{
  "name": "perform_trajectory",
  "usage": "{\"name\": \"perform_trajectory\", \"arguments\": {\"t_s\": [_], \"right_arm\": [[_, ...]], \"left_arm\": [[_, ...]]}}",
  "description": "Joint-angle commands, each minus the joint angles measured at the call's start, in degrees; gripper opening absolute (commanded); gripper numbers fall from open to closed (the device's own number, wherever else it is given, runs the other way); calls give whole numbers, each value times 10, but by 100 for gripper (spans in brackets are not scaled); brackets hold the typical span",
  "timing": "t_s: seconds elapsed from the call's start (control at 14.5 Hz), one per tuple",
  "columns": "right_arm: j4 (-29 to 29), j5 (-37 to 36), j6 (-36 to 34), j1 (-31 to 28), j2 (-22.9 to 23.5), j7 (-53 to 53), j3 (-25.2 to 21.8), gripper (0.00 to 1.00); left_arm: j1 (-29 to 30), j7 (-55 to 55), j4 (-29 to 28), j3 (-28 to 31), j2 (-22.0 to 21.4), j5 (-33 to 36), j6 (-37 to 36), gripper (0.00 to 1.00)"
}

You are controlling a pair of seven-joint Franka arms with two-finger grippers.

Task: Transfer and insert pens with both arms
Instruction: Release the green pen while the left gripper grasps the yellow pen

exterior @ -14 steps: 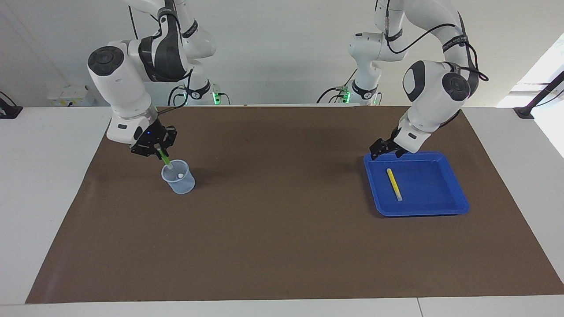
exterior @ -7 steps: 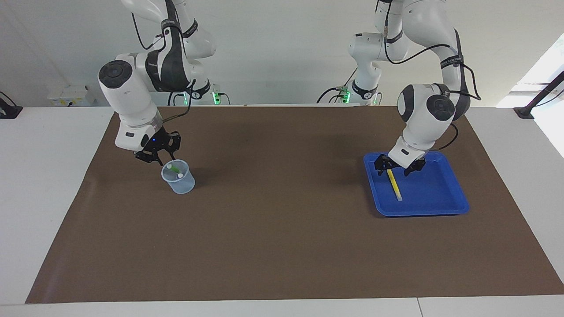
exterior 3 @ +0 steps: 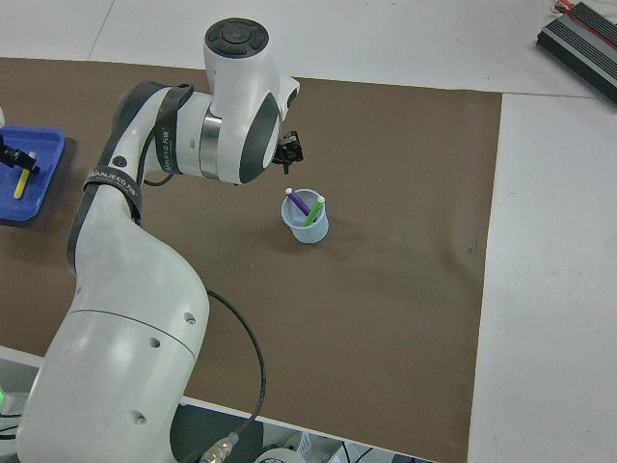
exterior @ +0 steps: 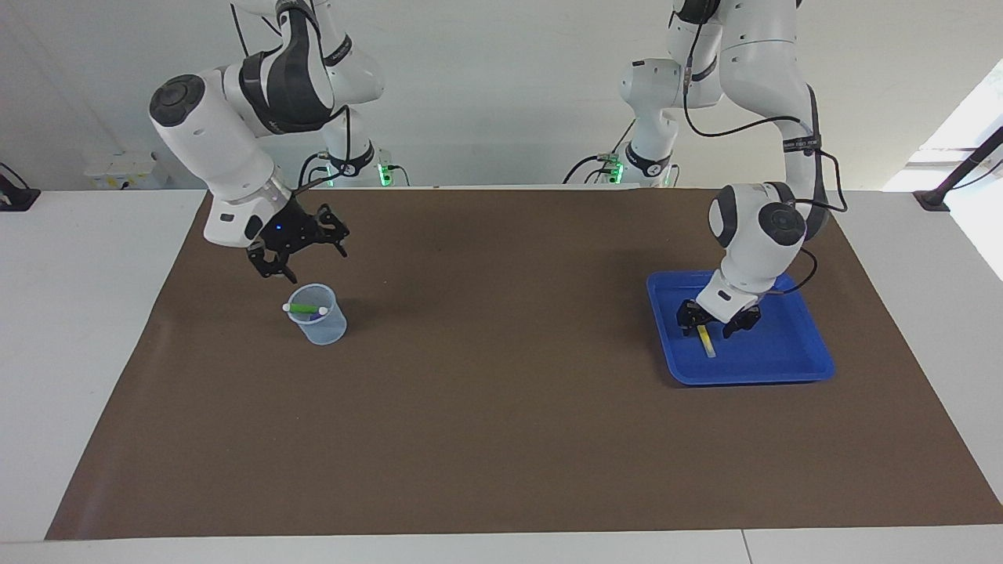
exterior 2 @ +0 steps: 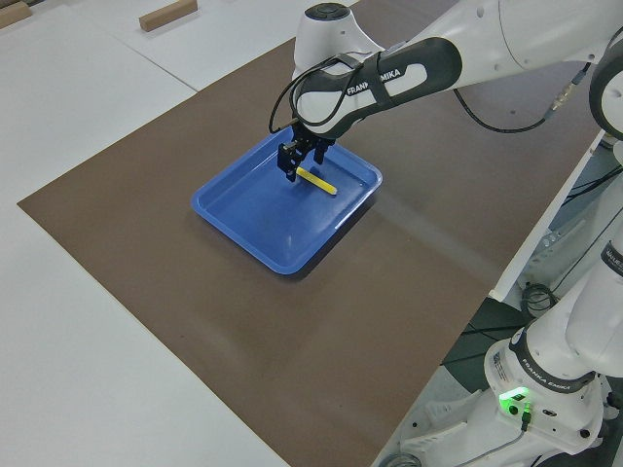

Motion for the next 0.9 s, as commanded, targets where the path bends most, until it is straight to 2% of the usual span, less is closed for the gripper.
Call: {"name": "perform_trajectory", "arguments": {"t_s": [0.0, 0.14, 0.21, 0.41, 0.69, 0.83], "right_arm": [[2, 98, -12, 0, -2, 93, 10, 100], [2, 165, -10, 17, -2, 192, 14, 100], [2, 181, -7, 29, -3, 235, 14, 100], [2, 224, 0, 57, -6, 342, 14, 100], [-1, 263, 41, 92, -6, 399, 14, 100], [-4, 276, 63, 108, -6, 428, 14, 100]], "left_arm": [[4, 6, 0, -3, 5, 11, 15, 76], [3, 5, 0, -3, 6, 11, 15, 66], [2, 5, 0, -3, 6, 11, 14, 56], [3, 5, 1, -2, 6, 11, 11, 0], [4, 3, 7, -3, 7, 11, 4, 0], [5, 0, 22, -3, 6, 10, -24, 0]]}}
